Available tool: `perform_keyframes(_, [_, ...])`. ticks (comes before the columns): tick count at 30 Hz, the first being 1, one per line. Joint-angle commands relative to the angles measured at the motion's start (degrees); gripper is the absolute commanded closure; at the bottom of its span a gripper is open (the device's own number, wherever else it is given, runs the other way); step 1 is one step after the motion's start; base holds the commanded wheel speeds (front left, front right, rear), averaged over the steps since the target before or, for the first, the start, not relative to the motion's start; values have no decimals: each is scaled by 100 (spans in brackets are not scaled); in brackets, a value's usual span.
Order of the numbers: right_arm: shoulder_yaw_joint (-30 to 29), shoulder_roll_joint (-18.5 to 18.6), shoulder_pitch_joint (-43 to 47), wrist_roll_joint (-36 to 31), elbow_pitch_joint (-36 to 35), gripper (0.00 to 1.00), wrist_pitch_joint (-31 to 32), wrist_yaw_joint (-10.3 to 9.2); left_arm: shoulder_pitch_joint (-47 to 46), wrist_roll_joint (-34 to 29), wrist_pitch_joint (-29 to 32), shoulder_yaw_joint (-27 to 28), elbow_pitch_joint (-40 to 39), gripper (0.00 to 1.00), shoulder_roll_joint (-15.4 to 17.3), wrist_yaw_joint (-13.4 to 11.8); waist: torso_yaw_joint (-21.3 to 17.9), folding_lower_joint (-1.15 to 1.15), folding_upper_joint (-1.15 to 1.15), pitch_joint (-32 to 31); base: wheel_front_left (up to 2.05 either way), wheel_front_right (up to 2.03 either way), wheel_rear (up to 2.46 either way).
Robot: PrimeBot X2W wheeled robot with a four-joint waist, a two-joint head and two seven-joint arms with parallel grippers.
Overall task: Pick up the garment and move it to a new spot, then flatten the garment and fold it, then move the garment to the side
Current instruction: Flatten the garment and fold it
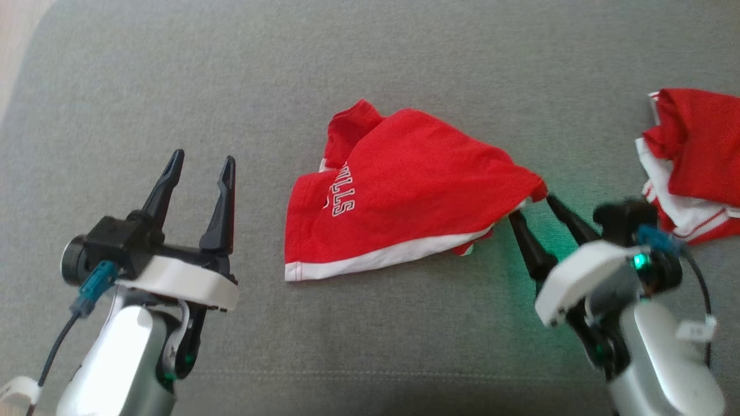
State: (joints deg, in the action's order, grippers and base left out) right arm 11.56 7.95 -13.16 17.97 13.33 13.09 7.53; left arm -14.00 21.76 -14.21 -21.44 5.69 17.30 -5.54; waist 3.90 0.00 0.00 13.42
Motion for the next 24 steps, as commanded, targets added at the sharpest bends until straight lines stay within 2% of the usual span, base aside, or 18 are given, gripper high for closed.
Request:
perform_keyframes(1, [66, -2, 105, -24, -241, 0, -74, -4, -92, -33, -50, 258, -160, 0, 143, -36, -60, 0, 0, -70, 0, 0, 0])
perform_keyframes(8, [-348, -76, 804, -172, -1189, 0, -62, -4, 222, -16, -55, 375, -281, 0, 214, -234, -249, 0, 0, -327, 0, 0, 0])
perform_keyframes(13, [-870, -302, 1031, -385, -2008, 0, -391, -4, 399, -47, -40, 458, -408, 0, 276, -426, -300, 0, 0, -513, 0, 0, 0])
perform_keyframes(24, [-860, -449, 1378, -702, -2427, 0, -595, -4, 952, -37, 101, 469, -660, 0, 348, -690, -345, 0, 0, -893, 0, 0, 0])
